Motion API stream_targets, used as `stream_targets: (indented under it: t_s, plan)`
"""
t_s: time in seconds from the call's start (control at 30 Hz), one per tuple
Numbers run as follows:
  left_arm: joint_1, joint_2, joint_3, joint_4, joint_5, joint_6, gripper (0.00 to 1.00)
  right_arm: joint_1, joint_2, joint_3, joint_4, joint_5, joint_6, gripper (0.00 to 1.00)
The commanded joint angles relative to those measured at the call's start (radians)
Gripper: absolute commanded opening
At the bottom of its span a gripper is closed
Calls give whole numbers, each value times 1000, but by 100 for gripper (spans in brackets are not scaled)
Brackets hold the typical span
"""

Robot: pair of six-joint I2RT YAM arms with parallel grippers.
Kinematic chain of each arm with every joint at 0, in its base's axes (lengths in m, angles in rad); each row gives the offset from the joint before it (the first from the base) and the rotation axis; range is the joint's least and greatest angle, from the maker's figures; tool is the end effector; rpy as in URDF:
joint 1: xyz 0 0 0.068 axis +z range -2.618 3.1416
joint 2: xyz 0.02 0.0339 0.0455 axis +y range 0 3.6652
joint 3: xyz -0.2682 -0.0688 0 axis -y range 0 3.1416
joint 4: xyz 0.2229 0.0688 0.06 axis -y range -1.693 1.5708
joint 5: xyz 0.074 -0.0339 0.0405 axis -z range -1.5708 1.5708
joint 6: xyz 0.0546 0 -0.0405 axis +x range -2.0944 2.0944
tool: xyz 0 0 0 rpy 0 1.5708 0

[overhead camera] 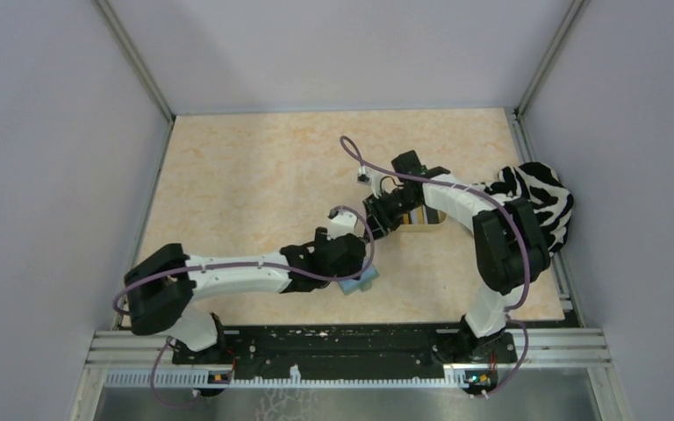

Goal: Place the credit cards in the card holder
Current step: Insert the credit card into the card holder.

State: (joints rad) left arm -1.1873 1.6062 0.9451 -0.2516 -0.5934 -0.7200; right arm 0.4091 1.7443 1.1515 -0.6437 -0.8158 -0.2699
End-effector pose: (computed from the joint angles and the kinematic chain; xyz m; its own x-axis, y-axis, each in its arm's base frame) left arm 0.1463 -0.2809 0.1977 -0.6451 0.1379 -0.7515 0.2866 0.9554 -0.0707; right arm 0.2789 0.1643 0.1977 -0.7042 -0.5045 -0.4997 -0.7051 0.4142 0.5756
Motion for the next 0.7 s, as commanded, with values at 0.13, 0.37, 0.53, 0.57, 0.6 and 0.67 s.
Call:
stream_targets:
  t_s: [0.13, 0.37, 0.53, 0.57, 0.6, 0.67]
  plan:
    - [233, -330, -303, 341, 471, 306, 69, -10, -138, -42, 56, -3, -109, 22]
    - [523, -283, -341, 408, 759, 316, 47, 26, -267, -170, 81, -133, -463, 12]
    - [615, -111, -251, 383, 876, 319, 22, 104, -339, -255, -9, -116, -938, 0]
    - [621, -76, -218, 346, 865, 329, 19, 116, -344, -264, -6, -100, -979, 0]
    - [625, -39, -188, 312, 849, 337, 16, 131, -352, -270, 21, -77, -986, 0]
    - [627, 16, -150, 266, 805, 343, 12, 166, -352, -266, 65, -12, -976, 0]
